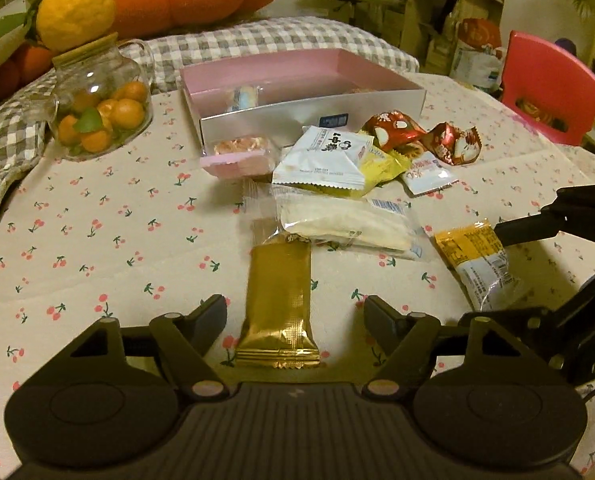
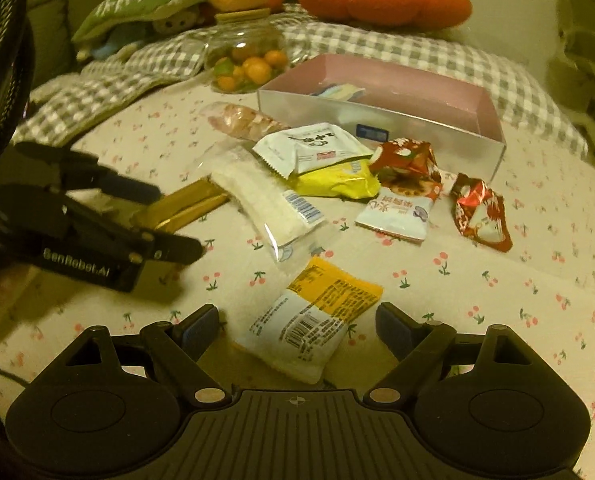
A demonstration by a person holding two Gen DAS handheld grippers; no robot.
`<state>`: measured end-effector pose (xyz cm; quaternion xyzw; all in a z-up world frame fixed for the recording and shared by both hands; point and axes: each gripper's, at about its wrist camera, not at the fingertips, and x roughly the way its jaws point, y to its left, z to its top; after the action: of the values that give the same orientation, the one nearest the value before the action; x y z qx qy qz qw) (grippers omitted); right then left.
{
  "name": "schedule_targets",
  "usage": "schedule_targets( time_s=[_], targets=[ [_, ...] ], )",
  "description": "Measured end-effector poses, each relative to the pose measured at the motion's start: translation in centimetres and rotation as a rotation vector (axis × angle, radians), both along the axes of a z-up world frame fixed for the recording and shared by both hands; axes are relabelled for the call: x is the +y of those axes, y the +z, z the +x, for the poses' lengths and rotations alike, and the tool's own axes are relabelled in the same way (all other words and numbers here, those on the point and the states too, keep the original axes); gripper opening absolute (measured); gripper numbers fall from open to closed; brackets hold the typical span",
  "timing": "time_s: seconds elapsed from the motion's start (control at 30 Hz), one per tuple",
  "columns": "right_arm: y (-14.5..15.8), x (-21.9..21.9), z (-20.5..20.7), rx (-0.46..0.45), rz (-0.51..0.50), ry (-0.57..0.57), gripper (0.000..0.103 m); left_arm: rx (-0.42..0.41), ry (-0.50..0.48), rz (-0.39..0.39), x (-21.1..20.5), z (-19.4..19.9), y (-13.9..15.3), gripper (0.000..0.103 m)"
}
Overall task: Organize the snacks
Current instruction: 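Grasp the gold bar packet with the left tool while the right tool grasps the yellow-labelled packet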
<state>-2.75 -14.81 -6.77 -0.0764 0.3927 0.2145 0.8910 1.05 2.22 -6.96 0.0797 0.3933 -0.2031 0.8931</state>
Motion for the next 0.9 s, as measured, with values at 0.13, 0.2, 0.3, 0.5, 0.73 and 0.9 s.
schedule_targets(
  time_s=[0.13,0.2,0.3,0.5,0.73,0.9],
  targets=[
    [-0.1,0.0,-0.1,-0.012,-0.015,0.003,0.088,0.001,0.009,-0.007,0.1,0.1,0.1,0.059],
    [-0.1,-0.1,0.0,-0.012,-0.012,-0.004,0.088,0.002,0.018,-0.007,0.1,0.2,0.2,0.049],
    [0.0,-0.4,0.2,-0.009,-0.009,-0.023,0.086,0.007,0.031,-0.012,0.3,0.3,0.3,0.039],
    [0.1,-0.5,0.2,-0.012,-0.011,-0.038,0.072,0.025,0.057,-0.021,0.7,0.6,0.5,0.027],
    [0.5,-0.7,0.4,-0.016,-0.021,-0.046,0.043,0.042,0.073,-0.020,1.0,0.8,0.8,0.025],
    [0.8,-1.0,0.7,-0.001,-0.005,-0.065,0.039,0.051,0.104,-0.018,1.5,1.1,1.0,0.024]
  ],
)
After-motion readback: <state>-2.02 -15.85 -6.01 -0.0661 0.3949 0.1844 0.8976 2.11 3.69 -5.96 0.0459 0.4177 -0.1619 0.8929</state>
